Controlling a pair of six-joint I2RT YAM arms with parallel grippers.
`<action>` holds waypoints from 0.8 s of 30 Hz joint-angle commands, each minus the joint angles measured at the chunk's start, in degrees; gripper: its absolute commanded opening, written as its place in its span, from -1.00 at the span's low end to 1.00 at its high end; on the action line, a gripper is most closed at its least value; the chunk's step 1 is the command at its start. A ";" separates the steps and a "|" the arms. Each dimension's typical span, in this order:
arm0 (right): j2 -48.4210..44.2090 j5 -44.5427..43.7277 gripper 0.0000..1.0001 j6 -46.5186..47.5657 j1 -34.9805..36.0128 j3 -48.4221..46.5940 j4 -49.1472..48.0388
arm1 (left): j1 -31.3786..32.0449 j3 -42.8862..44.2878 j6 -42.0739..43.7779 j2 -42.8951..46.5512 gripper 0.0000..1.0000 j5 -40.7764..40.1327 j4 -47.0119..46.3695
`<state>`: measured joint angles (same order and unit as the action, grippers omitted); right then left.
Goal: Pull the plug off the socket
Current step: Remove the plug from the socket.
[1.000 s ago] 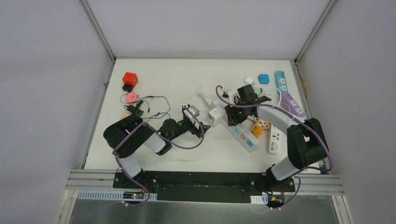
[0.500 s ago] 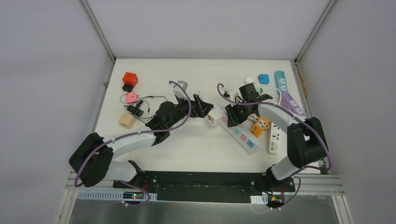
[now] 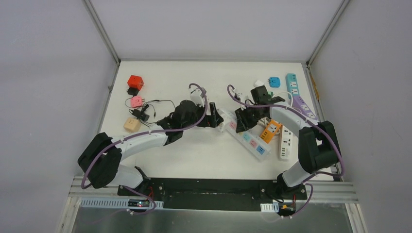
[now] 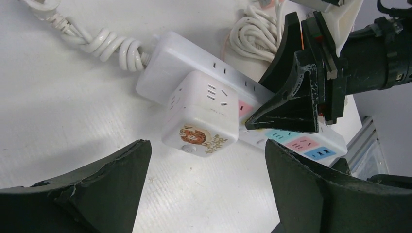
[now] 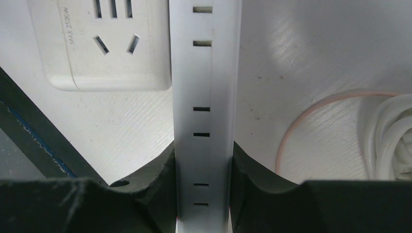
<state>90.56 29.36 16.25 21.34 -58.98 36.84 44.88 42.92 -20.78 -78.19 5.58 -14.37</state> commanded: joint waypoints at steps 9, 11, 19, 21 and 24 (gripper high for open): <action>0.20 6.20 -1.00 1.06 -0.95 -4.30 -1.08 | 5.33 6.83 6.87 -5.52 0.79 -8.11 4.01; 0.22 6.28 -1.00 1.15 -1.03 -4.30 -1.07 | 5.98 7.97 8.19 -6.59 0.79 -10.66 5.19; 0.31 6.69 -1.00 1.31 -1.21 -4.28 -0.98 | 8.04 12.02 11.70 -10.76 0.74 -14.31 7.16; 0.26 6.77 -1.00 1.28 -1.26 -4.30 -0.90 | 8.61 13.03 12.38 -11.90 0.70 -14.67 7.69; 0.24 6.76 -1.00 1.26 -1.30 -4.30 -1.00 | 9.64 14.43 13.32 -13.48 0.65 -15.87 8.34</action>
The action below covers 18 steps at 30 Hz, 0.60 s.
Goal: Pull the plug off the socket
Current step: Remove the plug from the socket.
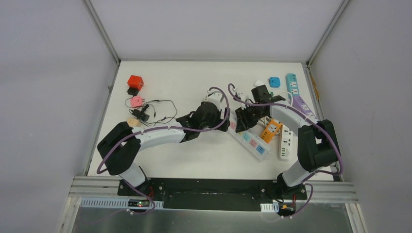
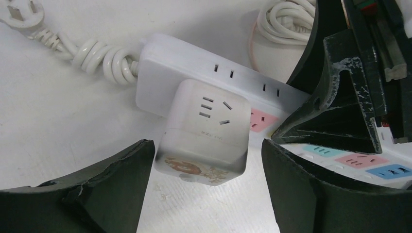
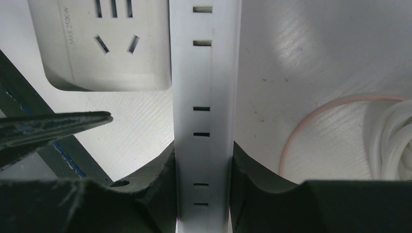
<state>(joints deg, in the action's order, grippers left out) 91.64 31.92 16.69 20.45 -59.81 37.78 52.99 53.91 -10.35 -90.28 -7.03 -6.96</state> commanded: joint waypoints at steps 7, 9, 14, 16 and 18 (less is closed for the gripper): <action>-0.60 4.47 -1.00 0.97 -0.54 -3.47 -1.84 | 3.47 6.35 6.14 -4.96 0.49 -6.67 3.21; -0.52 4.51 -1.00 0.98 -0.57 -3.55 -1.75 | 3.88 7.03 6.55 -5.60 0.40 -6.80 3.81; -0.33 4.55 -1.00 1.07 -0.58 -3.56 -1.65 | 4.30 8.23 6.81 -6.71 0.07 -7.78 4.94; -0.38 4.55 -1.00 1.07 -0.57 -3.56 -1.63 | 4.32 8.55 6.80 -6.92 -0.25 -7.97 5.47; -0.35 4.47 -1.00 1.07 -0.58 -3.56 -1.66 | 4.45 8.62 6.60 -6.82 -0.61 -8.30 5.62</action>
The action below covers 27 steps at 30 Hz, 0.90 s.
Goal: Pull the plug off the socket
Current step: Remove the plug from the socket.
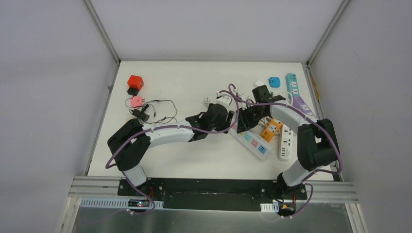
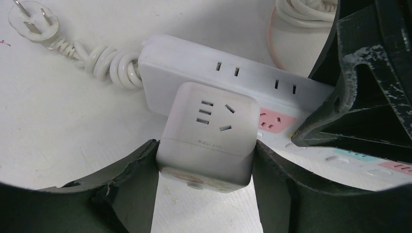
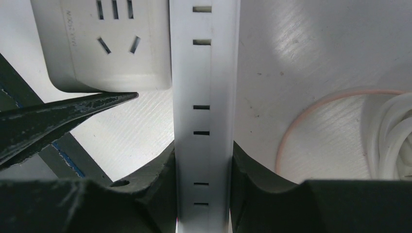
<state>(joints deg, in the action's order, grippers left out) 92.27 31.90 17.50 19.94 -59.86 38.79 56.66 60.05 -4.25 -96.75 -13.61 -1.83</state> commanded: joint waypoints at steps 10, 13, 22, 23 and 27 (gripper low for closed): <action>-0.76 6.08 -1.00 0.18 -0.17 -3.52 -2.75 | 4.07 2.34 -1.27 0.94 -1.00 -9.05 -0.71; -0.99 8.83 -1.00 -0.01 -0.17 -3.38 -2.90 | 7.44 3.59 -1.92 -0.34 -1.00 -16.58 -1.31; -1.76 7.55 -1.00 -0.01 -0.17 -3.23 -3.19 | 9.96 5.01 -1.98 -0.99 -1.00 -19.81 -0.44; -1.74 6.83 -1.00 -0.01 -0.17 -3.25 -3.19 | 9.96 4.65 -1.90 -0.36 -1.00 -19.37 -0.27; -2.55 2.85 -1.00 -0.04 -0.17 -2.97 -3.95 | 8.75 3.62 -4.07 3.39 -1.00 -14.53 3.08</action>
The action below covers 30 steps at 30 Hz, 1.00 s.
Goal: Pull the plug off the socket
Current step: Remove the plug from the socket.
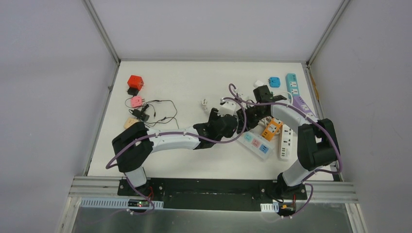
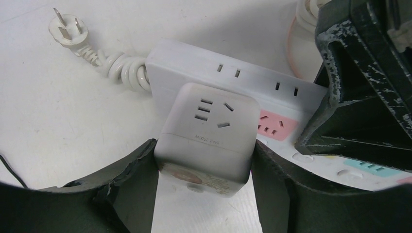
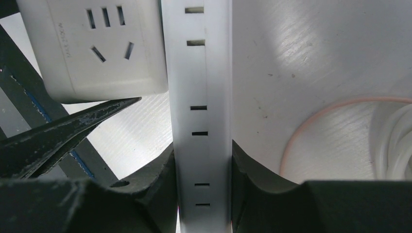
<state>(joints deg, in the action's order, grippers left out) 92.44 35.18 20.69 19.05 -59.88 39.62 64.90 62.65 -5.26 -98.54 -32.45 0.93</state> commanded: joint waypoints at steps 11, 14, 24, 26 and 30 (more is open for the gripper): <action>-3.48 -5.65 -1.00 -3.29 0.75 -2.17 -6.17 | -7.77 -8.89 -14.87 16.77 -1.00 19.23 -4.84; -3.26 -4.39 -1.00 -3.37 0.74 -2.17 -6.05 | -5.24 -8.53 -11.50 16.51 -1.00 13.74 -4.66; -3.19 2.82 -1.00 -3.42 0.73 -2.00 -5.78 | 7.83 9.03 4.72 -1.12 -1.00 -18.91 5.56; -3.21 2.84 -1.00 -3.46 0.78 -1.99 -5.78 | 7.92 10.38 4.25 -2.61 -1.00 -17.98 7.04; -3.30 2.44 -1.00 -3.38 0.65 -1.99 -5.81 | 6.58 8.15 0.64 0.68 -1.00 -10.35 6.89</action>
<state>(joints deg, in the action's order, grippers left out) 90.80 37.60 22.20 18.55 -59.88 38.39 70.17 68.97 -4.91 -101.10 -45.52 8.32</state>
